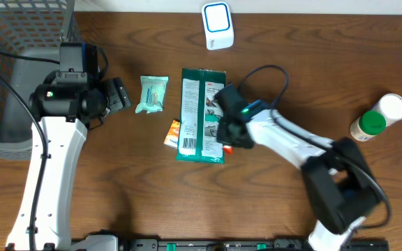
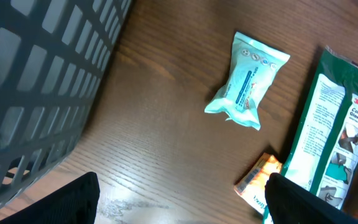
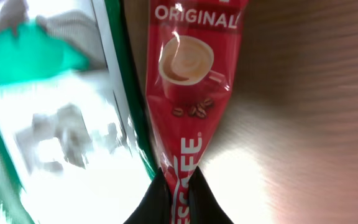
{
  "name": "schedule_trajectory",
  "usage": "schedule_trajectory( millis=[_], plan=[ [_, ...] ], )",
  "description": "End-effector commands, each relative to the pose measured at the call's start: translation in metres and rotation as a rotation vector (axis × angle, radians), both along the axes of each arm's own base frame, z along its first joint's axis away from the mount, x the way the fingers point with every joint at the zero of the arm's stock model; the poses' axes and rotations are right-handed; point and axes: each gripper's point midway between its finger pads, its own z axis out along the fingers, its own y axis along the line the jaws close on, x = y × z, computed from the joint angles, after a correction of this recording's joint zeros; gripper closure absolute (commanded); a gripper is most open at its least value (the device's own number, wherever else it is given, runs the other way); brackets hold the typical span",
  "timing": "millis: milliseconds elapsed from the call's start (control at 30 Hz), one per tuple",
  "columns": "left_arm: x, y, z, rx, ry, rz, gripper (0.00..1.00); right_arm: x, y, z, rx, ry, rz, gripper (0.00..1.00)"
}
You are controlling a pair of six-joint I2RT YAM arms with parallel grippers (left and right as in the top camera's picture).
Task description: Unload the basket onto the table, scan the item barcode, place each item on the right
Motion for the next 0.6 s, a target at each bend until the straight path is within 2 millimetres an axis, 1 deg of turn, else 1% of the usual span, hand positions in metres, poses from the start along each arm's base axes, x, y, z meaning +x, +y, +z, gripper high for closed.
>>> schedule_trajectory(
  millis=[0,67,133,200,300,433,500,567],
  plan=[
    [0.001,0.000,-0.001,-0.001,0.004,-0.006,0.15,-0.001,-0.009,0.075,0.156,-0.104,0.298,0.99],
    [0.001,0.000,-0.001,-0.001,0.004,-0.006,0.15,-0.007,-0.021,0.102,0.215,-0.132,0.333,0.99],
    [0.001,0.000,-0.001,-0.001,0.004,-0.006,0.15,-0.016,-0.022,0.126,0.326,-0.167,0.414,0.99],
    [0.001,0.000,-0.001,-0.001,0.004,-0.006,0.14,-0.031,-0.016,0.158,0.517,-0.219,0.550,0.99],
    [0.001,0.000,-0.001,-0.002,0.004,-0.006,0.15,-0.047,-0.019,0.190,0.744,-0.285,0.658,0.99],
    [0.001,0.000,-0.001,-0.001,0.004,-0.006,0.15,-0.057,-0.032,0.215,0.924,-0.413,0.743,0.99],
    [0.001,0.000,-0.001,-0.001,0.004,-0.006,0.15,-0.057,-0.038,0.221,0.978,-0.462,0.742,0.99],
    [0.001,0.000,-0.001,-0.001,0.004,-0.006,0.15,-0.057,-0.040,0.231,1.048,-0.514,0.741,0.99]
  ],
)
